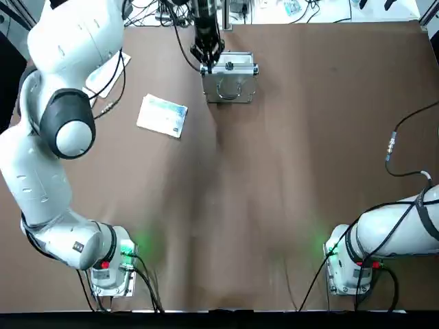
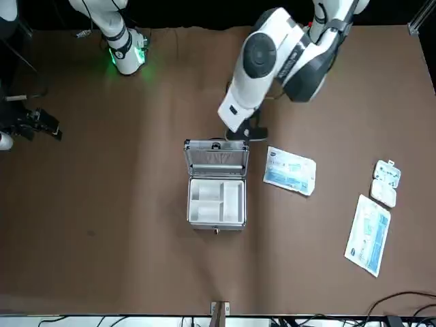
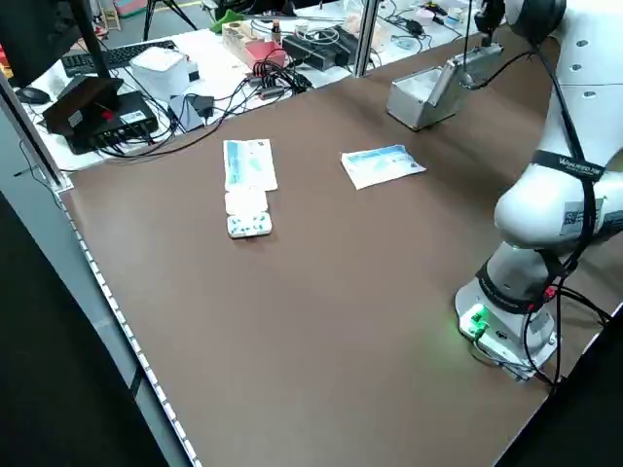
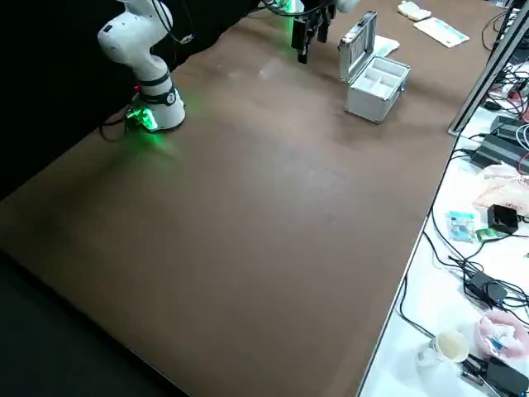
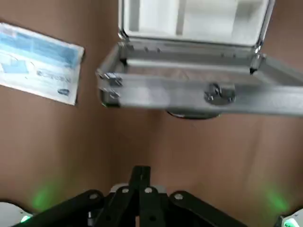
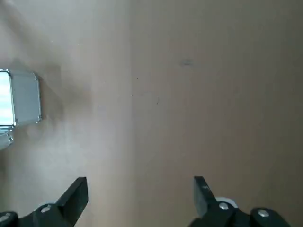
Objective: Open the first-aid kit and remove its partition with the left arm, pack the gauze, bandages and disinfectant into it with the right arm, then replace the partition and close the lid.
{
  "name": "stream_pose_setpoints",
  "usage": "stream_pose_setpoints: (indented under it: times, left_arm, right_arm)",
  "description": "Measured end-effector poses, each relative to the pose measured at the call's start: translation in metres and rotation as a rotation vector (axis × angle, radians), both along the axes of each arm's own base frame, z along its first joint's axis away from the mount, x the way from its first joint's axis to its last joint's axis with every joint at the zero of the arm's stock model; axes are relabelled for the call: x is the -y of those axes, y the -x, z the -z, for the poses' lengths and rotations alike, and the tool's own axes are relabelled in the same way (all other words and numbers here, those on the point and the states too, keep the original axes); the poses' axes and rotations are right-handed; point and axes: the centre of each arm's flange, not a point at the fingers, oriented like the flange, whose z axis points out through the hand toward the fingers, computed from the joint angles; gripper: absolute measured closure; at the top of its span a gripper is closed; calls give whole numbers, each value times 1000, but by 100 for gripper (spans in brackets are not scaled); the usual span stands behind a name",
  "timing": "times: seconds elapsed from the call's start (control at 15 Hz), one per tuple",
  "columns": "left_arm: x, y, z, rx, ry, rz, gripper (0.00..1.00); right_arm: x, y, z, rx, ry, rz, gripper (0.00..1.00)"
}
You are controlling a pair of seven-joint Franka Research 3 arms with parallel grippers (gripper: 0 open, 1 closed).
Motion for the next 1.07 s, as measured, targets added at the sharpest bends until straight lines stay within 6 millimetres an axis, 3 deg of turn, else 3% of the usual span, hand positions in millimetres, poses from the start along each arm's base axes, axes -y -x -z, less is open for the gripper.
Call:
stream_pose_setpoints:
  times: [0.27, 0.6, 0.8, 1.07]
  left_arm:
    - [28, 23, 30, 4, 1, -21, 99]
    - [49, 39, 66, 76, 2, -31, 99]
    - [59, 43, 78, 130, 5, -59, 99]
    - [58, 34, 81, 174, 15, -69, 99]
  right_arm:
    - [0, 0, 0, 1, 0, 0, 1]
    - [1, 0, 0, 4, 0, 1, 1]
    - [1, -1, -1, 7, 0, 2, 1]
    - [1, -1, -1, 11, 0, 3, 1]
